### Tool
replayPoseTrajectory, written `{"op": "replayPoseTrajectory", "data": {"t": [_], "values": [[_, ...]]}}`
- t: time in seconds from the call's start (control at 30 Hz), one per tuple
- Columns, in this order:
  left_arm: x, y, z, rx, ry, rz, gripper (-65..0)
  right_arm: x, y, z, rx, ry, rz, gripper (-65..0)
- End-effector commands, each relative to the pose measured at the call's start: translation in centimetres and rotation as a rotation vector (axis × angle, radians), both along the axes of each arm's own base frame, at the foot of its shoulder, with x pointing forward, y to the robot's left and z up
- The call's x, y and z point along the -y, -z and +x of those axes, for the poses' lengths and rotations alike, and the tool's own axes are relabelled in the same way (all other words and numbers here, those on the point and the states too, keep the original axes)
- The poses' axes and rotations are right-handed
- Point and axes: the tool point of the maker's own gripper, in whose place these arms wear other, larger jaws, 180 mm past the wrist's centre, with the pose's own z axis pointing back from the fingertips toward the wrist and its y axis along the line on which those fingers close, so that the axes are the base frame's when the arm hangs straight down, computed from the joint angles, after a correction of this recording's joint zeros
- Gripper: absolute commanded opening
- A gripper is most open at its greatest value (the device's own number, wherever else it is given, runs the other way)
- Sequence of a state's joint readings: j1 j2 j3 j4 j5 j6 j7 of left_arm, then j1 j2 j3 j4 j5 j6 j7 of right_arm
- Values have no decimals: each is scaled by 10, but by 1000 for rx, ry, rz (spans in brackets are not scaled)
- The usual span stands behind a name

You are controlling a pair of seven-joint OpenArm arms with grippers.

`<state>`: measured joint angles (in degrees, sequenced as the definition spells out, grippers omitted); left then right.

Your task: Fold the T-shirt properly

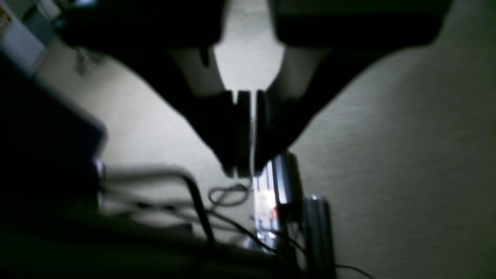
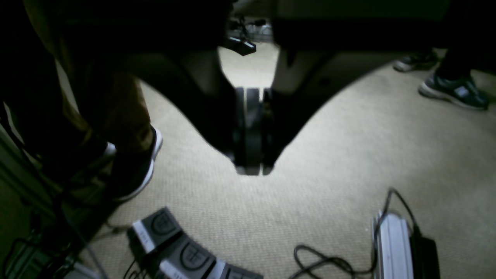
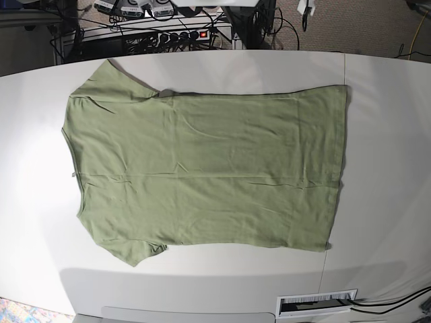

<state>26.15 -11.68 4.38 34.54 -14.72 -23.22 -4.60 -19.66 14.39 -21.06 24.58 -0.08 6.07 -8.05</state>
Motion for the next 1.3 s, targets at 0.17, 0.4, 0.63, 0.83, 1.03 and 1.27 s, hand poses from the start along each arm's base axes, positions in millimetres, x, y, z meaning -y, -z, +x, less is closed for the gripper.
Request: {"op": "replayPoseTrajectory", "data": {"t": [0.17,0.4,0.63,0.83,1.03,1.27], "values": [[-27,-23,-33,3,52,4,-650,49,-23,-10,8,-68,-57,-650],[-62,-54,-51,31,147,34,-650,79,-55,-3,48,-179,-70,-650],[-75,-93,-56,144,455,50,-650,87,-87,8,83,-446,-55,-650],[-89,-124,-50,263,712,168,-650,82,-115,19,116,-614,-25,-650],[-86,-155,-36,393,838,312,-650,72,-141,36,139,-784,-44,-650],[-89,-187,4,528,834,528,-650,56,-168,80,290,-810,-121,-650]]}}
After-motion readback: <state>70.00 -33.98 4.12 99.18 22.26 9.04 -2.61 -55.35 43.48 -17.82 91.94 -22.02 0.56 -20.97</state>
